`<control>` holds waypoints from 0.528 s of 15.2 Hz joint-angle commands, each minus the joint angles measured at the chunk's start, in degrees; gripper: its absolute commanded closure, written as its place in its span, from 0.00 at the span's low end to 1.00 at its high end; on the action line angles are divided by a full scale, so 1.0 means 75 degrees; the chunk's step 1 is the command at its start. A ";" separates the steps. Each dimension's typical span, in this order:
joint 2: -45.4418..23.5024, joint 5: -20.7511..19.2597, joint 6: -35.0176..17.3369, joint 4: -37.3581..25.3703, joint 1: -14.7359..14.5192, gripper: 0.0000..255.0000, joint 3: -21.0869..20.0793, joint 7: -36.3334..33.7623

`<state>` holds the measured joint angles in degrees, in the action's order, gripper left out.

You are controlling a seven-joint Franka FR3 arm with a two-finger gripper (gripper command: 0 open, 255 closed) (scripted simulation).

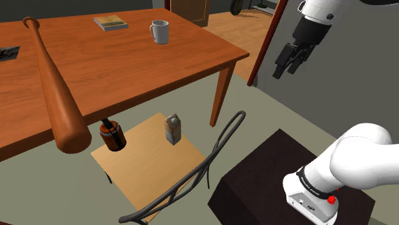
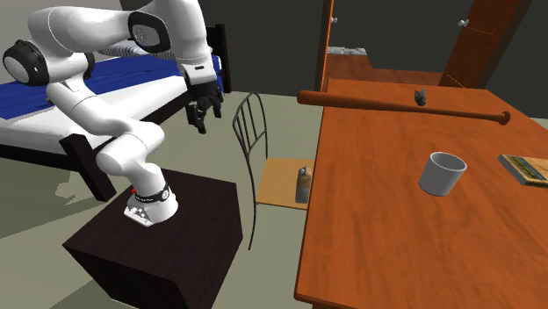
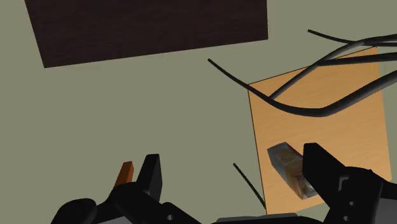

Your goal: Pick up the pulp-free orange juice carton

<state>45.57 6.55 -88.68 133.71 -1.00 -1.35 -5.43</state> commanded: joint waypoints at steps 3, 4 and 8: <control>-0.0136 0.0093 -0.0579 0.0312 -0.0073 0.00 -0.0212 -0.0096; -0.0223 0.0137 -0.0872 0.0453 -0.0110 0.00 -0.0319 -0.0144; -0.0699 0.0289 -0.2062 0.0906 -0.0251 0.00 -0.0758 -0.0341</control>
<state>41.11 8.40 -101.60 139.40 -2.59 -6.17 -7.60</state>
